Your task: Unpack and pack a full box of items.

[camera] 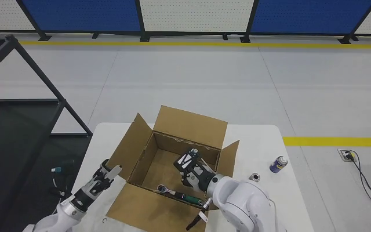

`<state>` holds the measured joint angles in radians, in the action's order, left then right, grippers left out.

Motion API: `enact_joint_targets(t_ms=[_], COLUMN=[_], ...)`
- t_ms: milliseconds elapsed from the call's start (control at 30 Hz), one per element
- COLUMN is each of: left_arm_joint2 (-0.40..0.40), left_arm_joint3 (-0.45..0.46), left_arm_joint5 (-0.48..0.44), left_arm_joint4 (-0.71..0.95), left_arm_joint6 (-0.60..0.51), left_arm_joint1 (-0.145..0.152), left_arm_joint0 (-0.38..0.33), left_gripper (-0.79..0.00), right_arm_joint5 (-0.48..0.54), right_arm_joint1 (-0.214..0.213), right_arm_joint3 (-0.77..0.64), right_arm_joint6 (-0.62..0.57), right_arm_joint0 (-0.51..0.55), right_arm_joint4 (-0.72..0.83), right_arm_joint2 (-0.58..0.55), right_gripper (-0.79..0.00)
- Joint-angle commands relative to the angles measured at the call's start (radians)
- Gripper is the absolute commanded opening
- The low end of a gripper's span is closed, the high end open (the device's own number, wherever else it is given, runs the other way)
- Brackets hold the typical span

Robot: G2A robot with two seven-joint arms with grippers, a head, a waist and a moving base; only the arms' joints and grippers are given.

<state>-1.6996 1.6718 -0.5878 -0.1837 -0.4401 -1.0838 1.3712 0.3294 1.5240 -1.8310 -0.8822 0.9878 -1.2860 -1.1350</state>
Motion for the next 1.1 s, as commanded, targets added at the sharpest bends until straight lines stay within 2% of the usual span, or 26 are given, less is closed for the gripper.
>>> enact_joint_targets(t_ms=[0, 267, 567, 900, 1067], left_arm_joint2=[0.003, 0.0, -0.007, -0.018, -0.021], left_arm_joint3=[0.003, 0.033, 0.08, 0.084, 0.09], left_arm_joint5=[0.0, 0.017, 0.028, 0.042, 0.037], left_arm_joint4=[-0.014, -0.078, -0.076, -0.064, -0.06], left_arm_joint6=[0.013, 0.1, 0.135, 0.216, 0.223], left_arm_joint1=[0.0, -0.003, -0.005, -0.011, -0.013], left_arm_joint0=[0.004, 0.036, 0.108, 0.156, 0.183], left_gripper=[-0.785, -0.785, -0.785, -0.785, -0.785], right_arm_joint5=[0.002, 0.009, 0.01, -0.007, -0.011], right_arm_joint1=[-0.002, -0.009, -0.013, -0.014, -0.016], right_arm_joint3=[0.004, 0.041, 0.103, 0.179, 0.192], right_arm_joint6=[-0.001, -0.004, -0.042, -0.068, -0.072], right_arm_joint0=[-0.001, -0.021, -0.075, -0.155, -0.176], right_arm_joint4=[0.006, 0.034, 0.07, 0.101, 0.111], right_arm_joint2=[-0.003, -0.011, -0.012, 0.002, 0.007], right_gripper=[-0.785, -0.785, -0.785, -0.785, -0.785])
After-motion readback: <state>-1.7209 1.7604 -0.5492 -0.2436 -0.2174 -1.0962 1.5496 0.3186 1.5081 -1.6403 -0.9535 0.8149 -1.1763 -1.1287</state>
